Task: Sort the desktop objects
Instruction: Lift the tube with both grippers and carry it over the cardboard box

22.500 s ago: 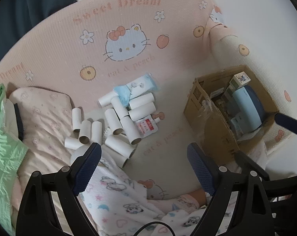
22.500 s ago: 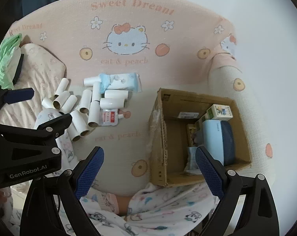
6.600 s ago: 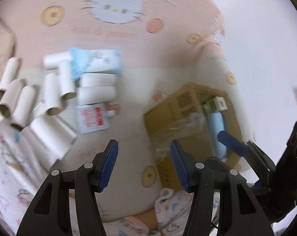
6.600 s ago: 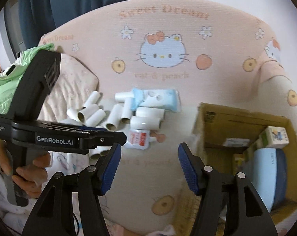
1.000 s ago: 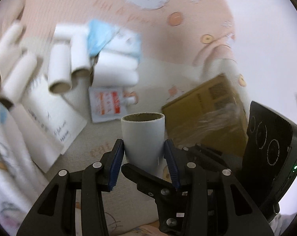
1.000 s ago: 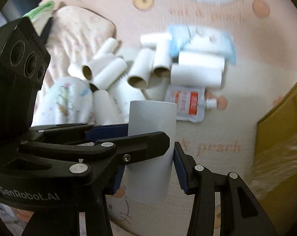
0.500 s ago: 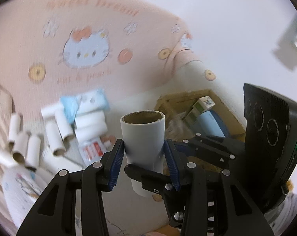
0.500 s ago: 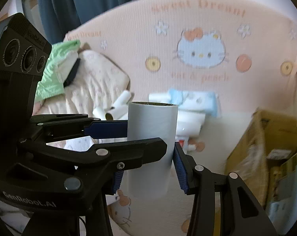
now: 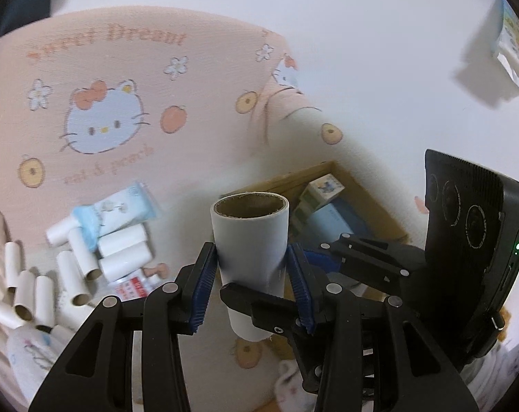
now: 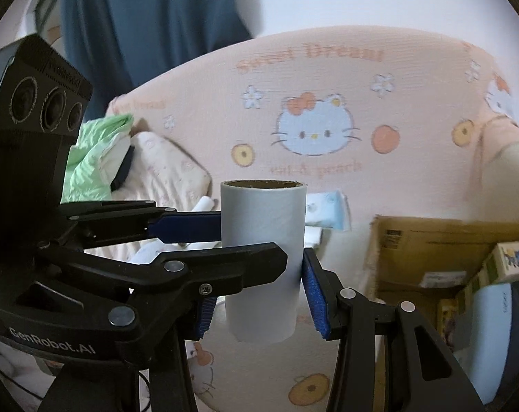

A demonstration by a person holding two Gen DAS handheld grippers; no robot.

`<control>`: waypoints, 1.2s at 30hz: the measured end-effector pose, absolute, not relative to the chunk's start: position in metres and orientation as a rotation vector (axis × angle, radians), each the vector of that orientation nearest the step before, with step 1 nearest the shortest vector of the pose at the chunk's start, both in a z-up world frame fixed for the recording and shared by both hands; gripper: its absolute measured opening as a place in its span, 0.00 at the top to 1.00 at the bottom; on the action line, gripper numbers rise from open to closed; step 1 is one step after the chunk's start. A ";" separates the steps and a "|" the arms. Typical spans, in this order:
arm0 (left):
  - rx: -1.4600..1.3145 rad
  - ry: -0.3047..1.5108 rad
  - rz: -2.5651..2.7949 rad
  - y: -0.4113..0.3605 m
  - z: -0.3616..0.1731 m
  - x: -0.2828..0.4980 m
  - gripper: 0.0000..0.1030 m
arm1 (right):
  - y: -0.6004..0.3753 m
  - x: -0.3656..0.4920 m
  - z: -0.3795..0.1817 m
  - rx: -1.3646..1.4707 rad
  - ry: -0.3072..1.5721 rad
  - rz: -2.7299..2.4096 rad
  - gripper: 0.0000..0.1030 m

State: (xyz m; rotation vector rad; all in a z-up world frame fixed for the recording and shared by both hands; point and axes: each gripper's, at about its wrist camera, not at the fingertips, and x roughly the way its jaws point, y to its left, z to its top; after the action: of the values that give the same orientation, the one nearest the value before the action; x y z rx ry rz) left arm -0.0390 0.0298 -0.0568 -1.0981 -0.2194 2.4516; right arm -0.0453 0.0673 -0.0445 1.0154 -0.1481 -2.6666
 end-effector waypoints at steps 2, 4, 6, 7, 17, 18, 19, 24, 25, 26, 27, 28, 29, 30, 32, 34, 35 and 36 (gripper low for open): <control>-1.104 -0.246 2.423 0.036 -0.054 -0.046 0.55 | 0.078 -0.046 -0.041 1.033 -0.183 -2.683 0.58; -1.120 -0.263 2.393 0.043 -0.053 -0.055 0.55 | 0.088 -0.044 -0.037 1.031 -0.202 -2.701 0.58; -1.136 -0.282 2.366 0.049 -0.053 -0.063 0.55 | 0.097 -0.045 -0.034 1.043 -0.224 -2.718 0.58; -1.144 -0.289 2.353 0.052 -0.052 -0.067 0.55 | 0.103 -0.045 -0.032 1.046 -0.232 -2.732 0.58; -1.263 -0.264 2.235 0.095 -0.059 -0.115 0.55 | 0.156 -0.056 -0.030 1.128 -0.356 -2.785 0.58; -1.284 -0.266 2.221 0.100 -0.061 -0.120 0.55 | 0.160 -0.058 -0.030 1.145 -0.361 -2.785 0.58; -1.302 -0.266 2.208 0.105 -0.063 -0.125 0.55 | 0.166 -0.061 -0.032 1.172 -0.371 -2.781 0.58; -1.392 -0.218 2.152 0.129 -0.077 -0.145 0.55 | 0.195 -0.072 -0.043 1.300 -0.462 -2.740 0.58; -1.412 -0.195 2.141 0.133 -0.080 -0.149 0.55 | 0.200 -0.074 -0.046 1.320 -0.484 -2.728 0.58; -1.440 -0.176 2.127 0.138 -0.084 -0.153 0.55 | 0.204 -0.076 -0.049 1.339 -0.497 -2.720 0.58; -1.462 -0.155 2.112 0.143 -0.088 -0.156 0.55 | 0.207 -0.078 -0.053 1.359 -0.503 -2.711 0.58; -1.482 -0.128 2.099 0.147 -0.092 -0.159 0.55 | 0.211 -0.080 -0.057 1.388 -0.508 -2.704 0.58; -1.495 -0.107 2.088 0.150 -0.096 -0.162 0.55 | 0.213 -0.082 -0.061 1.415 -0.514 -2.699 0.58; -1.508 -0.085 2.077 0.152 -0.099 -0.164 0.55 | 0.216 -0.084 -0.065 1.444 -0.522 -2.691 0.58; -1.546 -0.062 2.063 0.156 -0.106 -0.170 0.55 | 0.218 -0.090 -0.073 1.502 -0.527 -2.677 0.58; -1.587 -0.057 2.050 0.155 -0.111 -0.175 0.55 | 0.221 -0.095 -0.080 1.541 -0.529 -2.658 0.58; -1.607 -0.061 2.051 0.152 -0.114 -0.177 0.55 | 0.221 -0.097 -0.084 1.554 -0.535 -2.645 0.58; -1.612 -0.075 2.061 0.148 -0.114 -0.177 0.55 | 0.222 -0.099 -0.087 1.567 -0.542 -2.630 0.58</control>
State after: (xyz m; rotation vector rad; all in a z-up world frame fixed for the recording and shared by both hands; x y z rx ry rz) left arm -0.1772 0.1485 -0.1143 -1.6121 -0.0753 2.0608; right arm -0.0988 0.2222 -0.0874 1.5669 -0.5425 -2.6303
